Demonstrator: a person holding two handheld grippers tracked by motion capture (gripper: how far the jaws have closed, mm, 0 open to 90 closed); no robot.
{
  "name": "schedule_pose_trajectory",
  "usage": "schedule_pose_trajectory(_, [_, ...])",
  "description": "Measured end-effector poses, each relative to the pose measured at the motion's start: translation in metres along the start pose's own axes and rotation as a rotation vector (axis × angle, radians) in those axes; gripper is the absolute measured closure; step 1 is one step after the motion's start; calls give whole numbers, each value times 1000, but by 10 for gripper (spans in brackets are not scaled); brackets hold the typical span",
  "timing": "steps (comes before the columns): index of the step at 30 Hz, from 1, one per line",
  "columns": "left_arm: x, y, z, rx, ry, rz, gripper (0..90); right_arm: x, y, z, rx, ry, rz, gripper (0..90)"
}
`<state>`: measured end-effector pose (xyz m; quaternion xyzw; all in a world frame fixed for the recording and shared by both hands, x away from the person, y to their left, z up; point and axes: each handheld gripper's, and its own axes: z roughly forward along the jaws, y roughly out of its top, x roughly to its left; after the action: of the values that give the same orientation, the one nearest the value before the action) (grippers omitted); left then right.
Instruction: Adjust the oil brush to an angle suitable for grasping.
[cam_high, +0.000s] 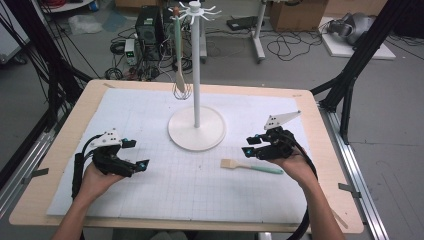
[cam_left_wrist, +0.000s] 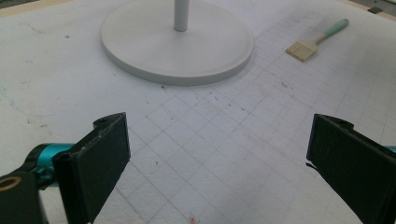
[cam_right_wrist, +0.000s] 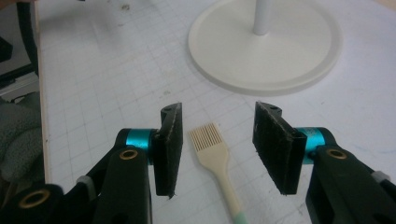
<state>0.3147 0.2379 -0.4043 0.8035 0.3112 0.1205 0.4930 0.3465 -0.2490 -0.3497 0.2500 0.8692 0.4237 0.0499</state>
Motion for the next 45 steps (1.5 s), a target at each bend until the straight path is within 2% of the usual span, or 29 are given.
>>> schedule_pose_trajectory(5, [0, 0, 0, -2, -2, -1, 66, -1, -7, 0, 15, 7, 1, 482])
schedule_pose_trajectory(10, [-1, 0, 0, -4, -2, -4, 66, -5, -13, 1, 24, 4, -19, 422])
schedule_pose_trajectory(14, [0, 0, -1, -5, 0, -4, 66, -5, -18, 4, 57, 7, -32, 376])
schedule_pose_trajectory(24, [0, -1, 0, -1, 0, -5, 66, -8, -29, 12, 109, 4, -48, 334])
schedule_pose_trajectory(34, [0, -1, 1, -1, -4, -4, 66, -12, -42, 14, 117, -4, -45, 338])
schedule_pose_trajectory(39, [1, -1, 0, -2, -2, -2, 66, -14, -44, 15, 122, 8, -33, 342])
schedule_pose_trajectory(41, [1, -1, -1, -2, 0, -3, 66, -13, -44, 15, 116, 1, -42, 334])
schedule_pose_trajectory(45, [1, -2, -1, 0, -2, -4, 66, -14, -45, 15, 118, -8, -29, 289])
